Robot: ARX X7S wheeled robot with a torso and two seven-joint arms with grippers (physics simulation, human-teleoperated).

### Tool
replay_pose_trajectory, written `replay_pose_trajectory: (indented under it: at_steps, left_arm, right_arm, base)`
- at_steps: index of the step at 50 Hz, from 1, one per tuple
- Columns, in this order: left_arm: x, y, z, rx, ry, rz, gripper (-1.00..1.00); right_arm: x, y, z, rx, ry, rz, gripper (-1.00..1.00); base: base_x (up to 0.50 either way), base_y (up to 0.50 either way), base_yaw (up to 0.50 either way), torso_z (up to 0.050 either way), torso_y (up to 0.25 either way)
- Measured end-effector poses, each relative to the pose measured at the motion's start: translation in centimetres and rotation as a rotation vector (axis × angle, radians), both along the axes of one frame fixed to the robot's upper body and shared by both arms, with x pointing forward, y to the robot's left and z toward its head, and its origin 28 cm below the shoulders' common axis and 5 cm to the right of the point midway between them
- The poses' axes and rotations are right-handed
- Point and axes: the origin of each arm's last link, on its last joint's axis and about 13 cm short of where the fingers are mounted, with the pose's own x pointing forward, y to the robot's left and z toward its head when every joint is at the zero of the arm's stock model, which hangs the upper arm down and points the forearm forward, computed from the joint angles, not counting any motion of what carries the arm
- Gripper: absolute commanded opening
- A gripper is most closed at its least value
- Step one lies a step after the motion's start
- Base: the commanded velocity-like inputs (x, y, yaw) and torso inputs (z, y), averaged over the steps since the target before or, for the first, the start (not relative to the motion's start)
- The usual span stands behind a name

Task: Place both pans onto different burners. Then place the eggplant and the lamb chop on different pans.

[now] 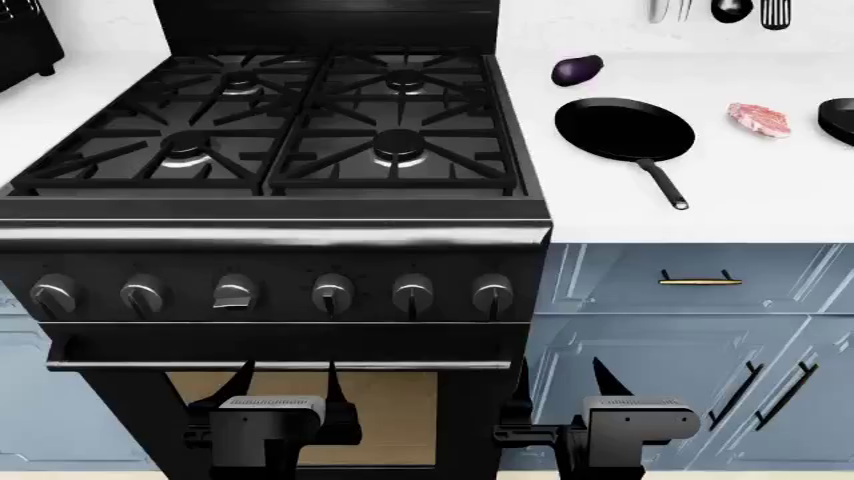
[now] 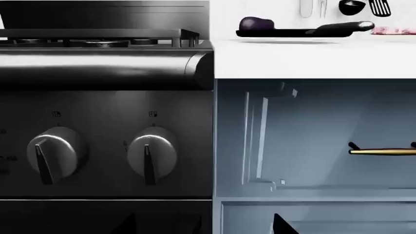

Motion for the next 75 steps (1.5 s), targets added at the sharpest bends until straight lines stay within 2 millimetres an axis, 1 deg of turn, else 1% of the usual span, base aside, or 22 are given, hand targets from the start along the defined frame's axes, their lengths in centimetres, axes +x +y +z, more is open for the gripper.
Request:
replay_pose_trajectory:
  at_steps: [17, 31, 43, 75]
  left_arm:
    - [0.00, 0.03, -0.04, 0.003, 0.009, 0.014, 1.00]
    - [0.00, 0.05, -0.09, 0.005, 0.018, 0.022, 1.00]
    - [0.01, 0.07, -0.13, 0.005, 0.023, 0.024, 1.00]
    - [0.02, 0.04, -0.15, 0.009, 0.029, 0.027, 1.00]
  right_arm:
    - [0.01, -0.01, -0.01, 0.000, 0.006, -0.005, 1.00]
    - [0.01, 0.03, -0.11, -0.008, 0.015, -0.008, 1.00]
    - [-0.01, 0.07, -0.17, -0.012, 0.018, -0.008, 1.00]
    - [0.02, 0.03, -0.22, -0.015, 0.027, -0.011, 1.00]
  base:
    - [0.00, -0.01, 0.00, 0.000, 0.000]
    - [0.00, -0.27, 0.00, 0.000, 0.000]
    - [0.00, -0.40, 0.00, 0.000, 0.000]
    - [0.00, -0.49, 0.00, 0.000, 0.000]
